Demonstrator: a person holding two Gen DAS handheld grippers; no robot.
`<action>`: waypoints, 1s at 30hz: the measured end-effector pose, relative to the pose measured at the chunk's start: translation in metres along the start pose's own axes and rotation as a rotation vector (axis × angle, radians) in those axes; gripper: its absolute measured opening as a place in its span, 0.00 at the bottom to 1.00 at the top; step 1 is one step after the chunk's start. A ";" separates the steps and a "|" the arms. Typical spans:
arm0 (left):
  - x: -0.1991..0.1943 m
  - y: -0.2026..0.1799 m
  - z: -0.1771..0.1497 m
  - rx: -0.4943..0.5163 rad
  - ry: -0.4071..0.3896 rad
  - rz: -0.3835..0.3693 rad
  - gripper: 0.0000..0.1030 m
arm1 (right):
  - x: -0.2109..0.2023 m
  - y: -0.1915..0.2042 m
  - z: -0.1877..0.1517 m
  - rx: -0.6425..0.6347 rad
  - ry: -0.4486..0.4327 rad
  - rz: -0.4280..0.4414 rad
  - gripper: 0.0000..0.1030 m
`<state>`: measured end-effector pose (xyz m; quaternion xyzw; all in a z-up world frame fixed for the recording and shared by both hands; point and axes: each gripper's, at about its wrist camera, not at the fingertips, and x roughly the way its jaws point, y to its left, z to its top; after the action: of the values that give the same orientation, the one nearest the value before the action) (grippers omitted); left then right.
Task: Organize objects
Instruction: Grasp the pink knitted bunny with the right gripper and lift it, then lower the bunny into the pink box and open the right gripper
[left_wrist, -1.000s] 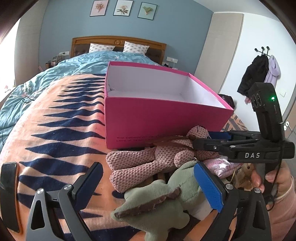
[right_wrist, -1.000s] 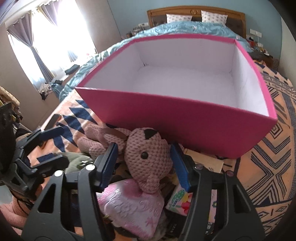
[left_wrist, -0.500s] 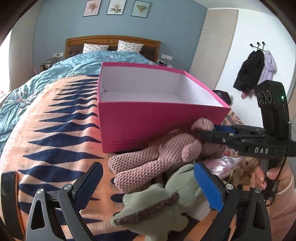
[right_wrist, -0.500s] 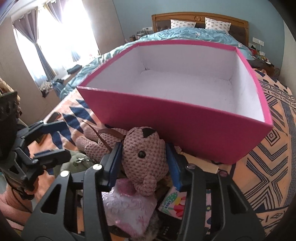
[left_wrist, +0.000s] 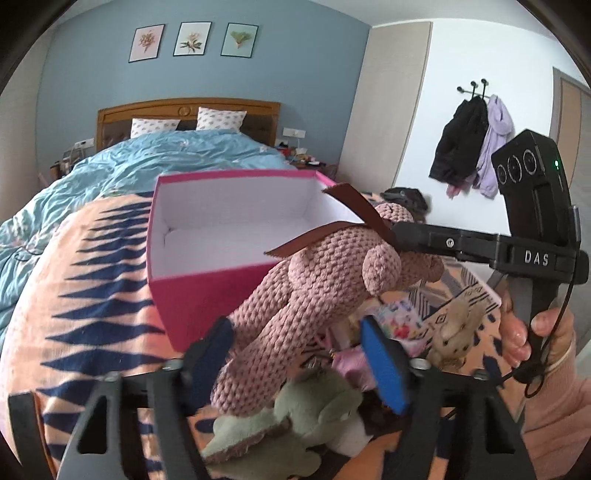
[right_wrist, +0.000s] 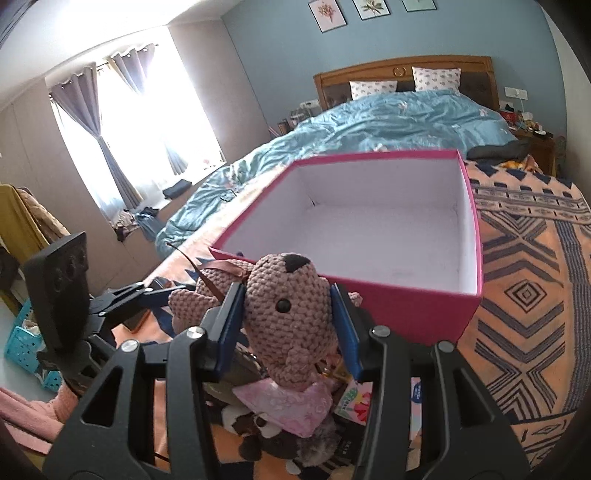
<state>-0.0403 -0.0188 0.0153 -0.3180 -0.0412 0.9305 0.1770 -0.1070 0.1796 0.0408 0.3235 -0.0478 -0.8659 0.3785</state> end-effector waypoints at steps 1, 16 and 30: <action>-0.001 0.001 0.005 0.001 -0.003 0.000 0.54 | -0.001 0.002 0.003 -0.006 -0.007 0.005 0.48; 0.015 0.020 0.080 0.066 -0.025 0.087 0.45 | 0.012 -0.003 0.068 -0.030 -0.094 0.011 0.48; 0.086 0.047 0.070 0.068 0.149 0.160 0.43 | 0.100 -0.046 0.051 0.030 0.134 -0.033 0.48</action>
<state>-0.1599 -0.0300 0.0121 -0.3822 0.0294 0.9164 0.1155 -0.2166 0.1350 0.0138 0.3869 -0.0298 -0.8478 0.3615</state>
